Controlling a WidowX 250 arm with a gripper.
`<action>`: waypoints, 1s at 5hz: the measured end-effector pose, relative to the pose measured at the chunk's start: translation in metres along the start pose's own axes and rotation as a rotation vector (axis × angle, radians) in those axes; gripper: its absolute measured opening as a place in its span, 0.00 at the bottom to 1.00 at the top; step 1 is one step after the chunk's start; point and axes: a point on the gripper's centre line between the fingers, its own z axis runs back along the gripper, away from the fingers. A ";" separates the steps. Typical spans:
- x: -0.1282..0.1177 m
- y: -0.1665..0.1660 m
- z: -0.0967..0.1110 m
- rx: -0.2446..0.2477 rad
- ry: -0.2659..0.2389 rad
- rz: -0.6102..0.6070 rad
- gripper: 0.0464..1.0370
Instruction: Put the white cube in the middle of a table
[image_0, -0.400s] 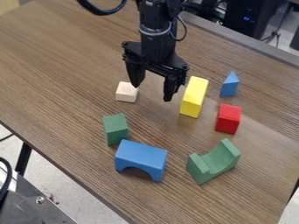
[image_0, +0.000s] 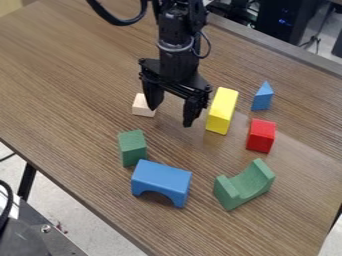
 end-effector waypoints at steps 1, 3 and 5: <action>-0.002 0.017 -0.002 0.112 0.076 0.215 0.96; 0.002 0.033 0.003 0.163 0.127 0.400 0.96; -0.003 0.045 -0.005 0.099 0.155 0.540 0.96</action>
